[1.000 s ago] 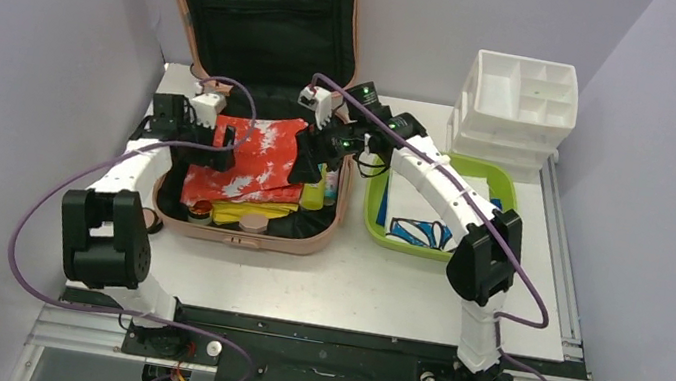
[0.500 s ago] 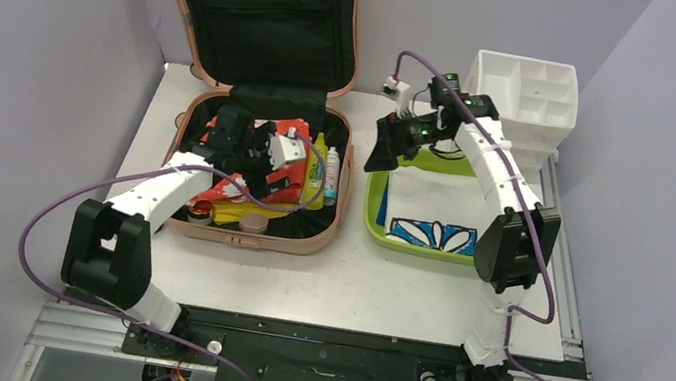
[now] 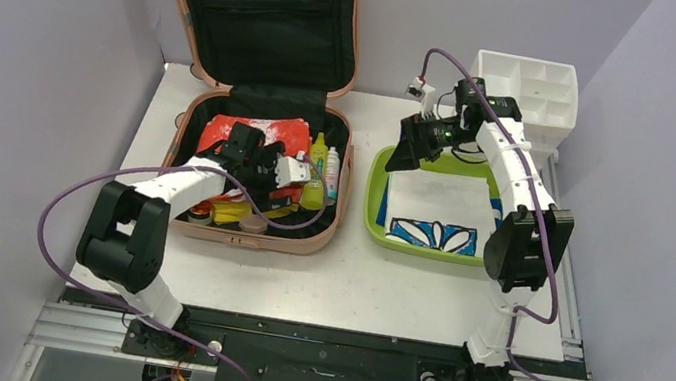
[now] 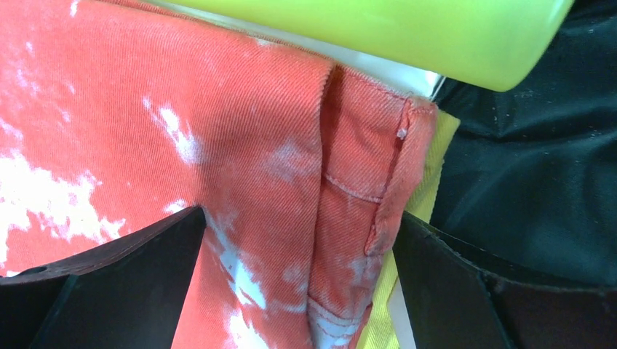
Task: Open, take out, and arrange the luggage
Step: Pick up the clothes from the luggage.
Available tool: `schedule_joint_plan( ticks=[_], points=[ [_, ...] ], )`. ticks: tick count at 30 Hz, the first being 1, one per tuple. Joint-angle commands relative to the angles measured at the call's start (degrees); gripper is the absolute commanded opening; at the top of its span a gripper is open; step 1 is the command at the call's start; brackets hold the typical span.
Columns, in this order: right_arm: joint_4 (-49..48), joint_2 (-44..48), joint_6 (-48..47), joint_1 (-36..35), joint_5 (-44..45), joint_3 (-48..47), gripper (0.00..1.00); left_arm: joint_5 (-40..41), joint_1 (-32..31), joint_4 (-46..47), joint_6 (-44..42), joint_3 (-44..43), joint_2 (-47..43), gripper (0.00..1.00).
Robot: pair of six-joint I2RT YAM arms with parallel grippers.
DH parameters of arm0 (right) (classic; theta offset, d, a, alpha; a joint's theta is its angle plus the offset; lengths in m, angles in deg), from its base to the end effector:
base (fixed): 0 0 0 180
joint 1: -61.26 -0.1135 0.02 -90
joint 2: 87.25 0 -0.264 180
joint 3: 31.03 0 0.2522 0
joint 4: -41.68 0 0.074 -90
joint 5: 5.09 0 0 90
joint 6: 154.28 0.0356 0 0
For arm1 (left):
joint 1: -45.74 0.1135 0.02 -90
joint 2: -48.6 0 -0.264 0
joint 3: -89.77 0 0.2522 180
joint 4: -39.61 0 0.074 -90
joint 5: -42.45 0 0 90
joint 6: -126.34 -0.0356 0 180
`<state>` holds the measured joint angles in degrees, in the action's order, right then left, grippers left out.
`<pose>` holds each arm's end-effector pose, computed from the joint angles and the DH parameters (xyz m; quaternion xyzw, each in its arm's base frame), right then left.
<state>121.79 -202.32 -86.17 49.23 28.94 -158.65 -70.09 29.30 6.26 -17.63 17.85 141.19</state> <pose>0.3987 0.1151 0.3206 -0.3400 0.8019 0.4438 0.2107 0.3133 -0.1067 0.2017 0.5871 0.7274 -0.0786 0.3466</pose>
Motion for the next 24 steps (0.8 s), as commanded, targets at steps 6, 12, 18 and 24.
schedule_joint_plan(
  ticks=[6,12,18,24],
  points=[
    [-0.3,0.8,-0.4,0.1,-2.9,-1.4,0.77,6.6,-3.1,12.4,4.3,2.7,2.8,0.86],
    [0.0,0.3,0.2,-0.5,-3.9,-1.9,0.77,6.0,-1.5,10.9,7.5,1.3,1.5,0.59],
    [0.4,0.5,0.2,-3.2,-3.5,-3.1,0.77,0.9,2.5,7.8,11.8,-2.1,0.0,0.34],
    [0.9,-0.2,0.2,-6.4,-2.8,-4.7,0.78,-2.6,4.7,5.2,13.9,-3.9,-0.8,0.43]
  ],
)
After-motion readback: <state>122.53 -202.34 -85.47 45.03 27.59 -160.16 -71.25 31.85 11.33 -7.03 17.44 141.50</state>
